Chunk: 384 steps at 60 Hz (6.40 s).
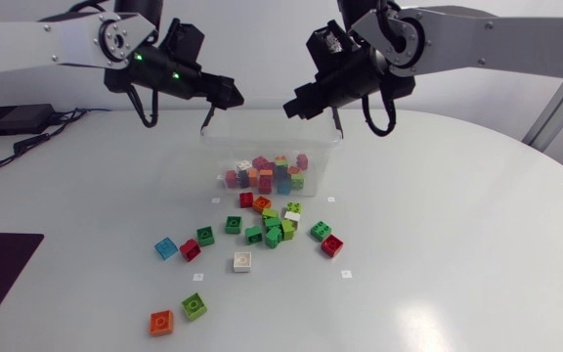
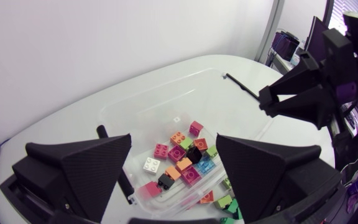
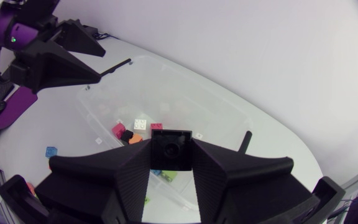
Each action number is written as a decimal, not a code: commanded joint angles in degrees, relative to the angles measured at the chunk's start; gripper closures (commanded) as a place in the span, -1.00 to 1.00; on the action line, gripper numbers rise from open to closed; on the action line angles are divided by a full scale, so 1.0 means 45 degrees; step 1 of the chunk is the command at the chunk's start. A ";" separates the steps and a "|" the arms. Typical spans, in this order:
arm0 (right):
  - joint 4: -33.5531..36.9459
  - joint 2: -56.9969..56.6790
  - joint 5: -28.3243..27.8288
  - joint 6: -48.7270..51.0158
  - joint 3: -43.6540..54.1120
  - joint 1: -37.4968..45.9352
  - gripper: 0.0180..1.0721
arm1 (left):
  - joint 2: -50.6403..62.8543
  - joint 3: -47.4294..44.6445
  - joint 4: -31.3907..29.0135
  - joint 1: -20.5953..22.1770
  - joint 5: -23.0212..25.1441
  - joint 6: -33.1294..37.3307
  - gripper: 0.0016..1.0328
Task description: Place the duplo bricks in the container
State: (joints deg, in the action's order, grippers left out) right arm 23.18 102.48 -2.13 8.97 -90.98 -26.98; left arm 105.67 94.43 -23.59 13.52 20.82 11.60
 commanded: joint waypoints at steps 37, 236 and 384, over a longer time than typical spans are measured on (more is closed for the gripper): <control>0.2212 0.4376 0.0044 -0.0197 -0.5954 -0.0352 0.42 | -0.6021 -0.7528 -0.0753 -0.2731 0.0237 0.3556 -0.90; 0.3443 0.1212 0.0376 0.3592 0.5061 -0.0273 -0.60 | -0.6001 -0.6044 -0.2706 -0.2008 0.1233 0.4337 0.28; 0.1314 0.0665 -0.0523 0.1346 -0.1091 0.0020 0.49 | -0.5747 -0.5243 -0.2686 -0.1442 -0.0759 0.5255 -0.90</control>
State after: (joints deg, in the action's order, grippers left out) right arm 29.93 102.17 -4.69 16.25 -93.06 -27.49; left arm 82.72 75.13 -34.63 7.95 17.21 31.53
